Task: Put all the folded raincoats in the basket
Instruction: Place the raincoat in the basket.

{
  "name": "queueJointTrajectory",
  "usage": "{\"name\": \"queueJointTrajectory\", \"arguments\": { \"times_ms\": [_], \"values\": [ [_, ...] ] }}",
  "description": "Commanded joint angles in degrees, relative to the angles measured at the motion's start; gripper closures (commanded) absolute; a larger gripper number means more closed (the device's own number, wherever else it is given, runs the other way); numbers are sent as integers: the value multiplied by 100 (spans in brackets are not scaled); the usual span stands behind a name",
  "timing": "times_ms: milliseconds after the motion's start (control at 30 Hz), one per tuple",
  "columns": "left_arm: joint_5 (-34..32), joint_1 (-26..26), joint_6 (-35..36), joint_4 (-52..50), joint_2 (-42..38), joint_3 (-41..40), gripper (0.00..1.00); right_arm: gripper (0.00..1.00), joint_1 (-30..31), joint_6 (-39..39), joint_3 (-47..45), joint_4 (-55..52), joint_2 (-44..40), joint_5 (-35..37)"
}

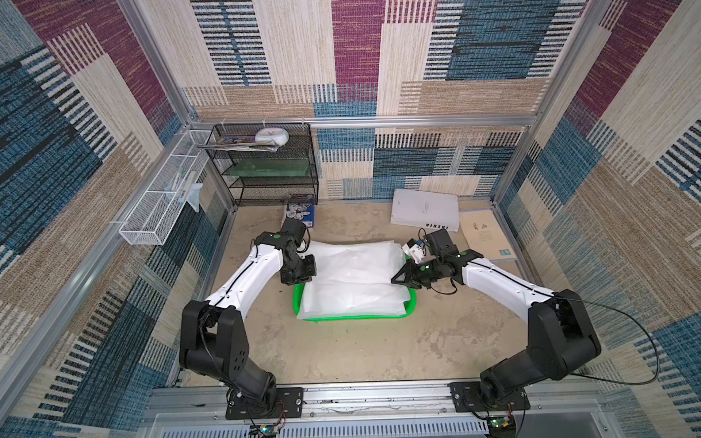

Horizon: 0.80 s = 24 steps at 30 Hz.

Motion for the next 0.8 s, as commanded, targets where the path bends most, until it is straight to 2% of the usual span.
{"name": "queueJointTrajectory", "arguments": {
  "times_ms": [0, 67, 133, 233, 333, 400, 433, 533, 633, 767],
  "values": [
    [-54, 10, 8, -73, -106, 84, 59, 55, -4, -132, 3, -69, -87, -17],
    [-57, 10, 65, -287, -191, 288, 47, 46, -16, -211, 44, -253, -204, 105],
    [-149, 17, 156, -566, -316, 558, 41, 43, -60, -354, 148, -544, -345, 270],
    [-370, 78, 252, -956, -534, 996, 40, 40, -128, -647, 478, -1086, -566, 769],
    [-184, 180, 257, -1080, -664, 1379, 48, 40, -231, -728, 898, -1479, -698, 1409],
    [414, 185, 262, -949, -550, 1636, 55, 46, -259, -770, 1155, -1447, -736, 1573],
    [748, 185, 275, -876, -439, 1751, 57, 50, -256, -733, 1264, -1372, -714, 1487],
    [1531, 177, 278, -627, 138, 2166, 67, 59, -254, -449, 1600, -888, -425, 575],
    [1502, 177, 169, -444, 694, 2433, 76, 64, -195, 21, 1737, -244, 20, 10],
    [1230, 184, 77, -170, 1227, 2514, 83, 67, -82, 357, 1844, 341, 664, -93]
  ]
}}
